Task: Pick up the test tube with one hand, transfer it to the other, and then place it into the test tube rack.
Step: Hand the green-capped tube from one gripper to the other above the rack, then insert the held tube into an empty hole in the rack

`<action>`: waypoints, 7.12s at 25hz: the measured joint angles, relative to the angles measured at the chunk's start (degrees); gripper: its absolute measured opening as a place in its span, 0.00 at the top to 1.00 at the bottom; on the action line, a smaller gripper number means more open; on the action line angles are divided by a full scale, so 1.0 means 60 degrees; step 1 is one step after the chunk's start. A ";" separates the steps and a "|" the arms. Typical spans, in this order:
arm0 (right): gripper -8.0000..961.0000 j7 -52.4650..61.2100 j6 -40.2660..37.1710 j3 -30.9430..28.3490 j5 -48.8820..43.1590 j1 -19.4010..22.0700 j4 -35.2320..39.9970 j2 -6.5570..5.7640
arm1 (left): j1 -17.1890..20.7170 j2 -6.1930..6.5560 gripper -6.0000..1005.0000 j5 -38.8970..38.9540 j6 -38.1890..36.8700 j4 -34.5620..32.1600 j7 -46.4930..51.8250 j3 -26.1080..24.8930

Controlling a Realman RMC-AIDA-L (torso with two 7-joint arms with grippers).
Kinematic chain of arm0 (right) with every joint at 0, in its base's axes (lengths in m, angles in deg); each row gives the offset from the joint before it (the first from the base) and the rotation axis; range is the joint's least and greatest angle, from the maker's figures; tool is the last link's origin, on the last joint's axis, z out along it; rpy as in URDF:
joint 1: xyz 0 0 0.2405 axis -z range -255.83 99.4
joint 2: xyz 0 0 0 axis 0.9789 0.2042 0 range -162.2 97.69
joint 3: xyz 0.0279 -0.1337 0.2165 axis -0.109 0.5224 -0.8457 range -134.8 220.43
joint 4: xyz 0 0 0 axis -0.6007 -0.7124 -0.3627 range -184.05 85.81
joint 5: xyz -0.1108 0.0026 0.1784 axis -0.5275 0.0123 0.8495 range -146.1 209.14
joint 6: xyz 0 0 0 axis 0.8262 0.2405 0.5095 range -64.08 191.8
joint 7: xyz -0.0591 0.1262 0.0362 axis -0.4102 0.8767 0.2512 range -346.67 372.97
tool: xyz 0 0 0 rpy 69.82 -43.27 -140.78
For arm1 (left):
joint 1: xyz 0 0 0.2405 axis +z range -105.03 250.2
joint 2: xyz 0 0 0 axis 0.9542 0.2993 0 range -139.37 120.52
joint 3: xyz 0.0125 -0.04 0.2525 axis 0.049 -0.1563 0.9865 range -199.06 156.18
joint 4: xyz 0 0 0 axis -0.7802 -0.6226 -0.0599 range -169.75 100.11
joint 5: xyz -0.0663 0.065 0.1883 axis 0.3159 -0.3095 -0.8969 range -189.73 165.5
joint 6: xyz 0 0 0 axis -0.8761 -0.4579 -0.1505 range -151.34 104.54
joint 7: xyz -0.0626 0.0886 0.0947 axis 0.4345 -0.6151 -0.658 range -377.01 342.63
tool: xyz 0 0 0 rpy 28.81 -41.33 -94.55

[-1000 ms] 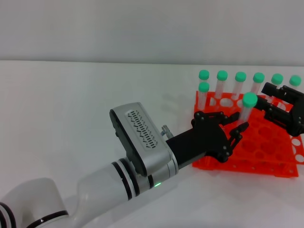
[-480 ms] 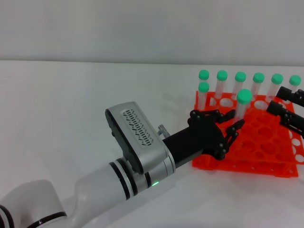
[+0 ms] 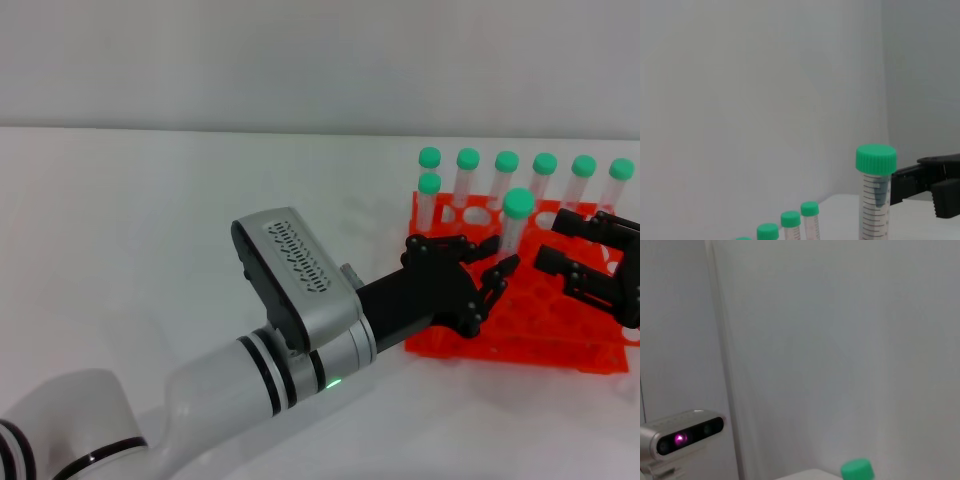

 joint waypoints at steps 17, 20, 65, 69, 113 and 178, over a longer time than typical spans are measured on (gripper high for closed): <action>0.45 -0.0035 -0.0327 0.0225 -0.0032 -0.0355 0.0220 0.0152 | -0.0290 0.0033 0.81 -0.0011 0.0865 -0.0221 0.0193 0.0000; 0.45 -0.0009 -0.0344 0.0342 -0.0160 -0.0487 0.0291 0.0162 | -0.0366 0.0042 0.81 -0.0004 0.0937 -0.0219 0.0232 0.0000; 0.73 0.0027 -0.1037 0.0269 -0.0160 -0.0727 0.0576 0.0279 | -0.0534 0.0043 0.81 -0.0033 0.1174 -0.0200 0.0251 -0.0130; 0.73 0.0045 -0.1026 0.0260 -0.0159 -0.0726 0.0580 0.0286 | -0.0527 0.0043 0.81 -0.0034 0.1137 -0.0168 0.0197 -0.0131; 0.78 0.0082 -0.1149 -0.0322 0.0014 -0.0702 0.0590 0.0311 | 0.0462 0.0014 0.47 -0.0047 0.0305 -0.0143 -0.1525 -0.0261; 0.78 -0.1994 -0.4691 0.0582 0.1467 -0.2919 -0.1794 0.0539 | 0.4818 0.0087 0.11 0.2907 -0.4350 0.1338 -0.2750 -0.1552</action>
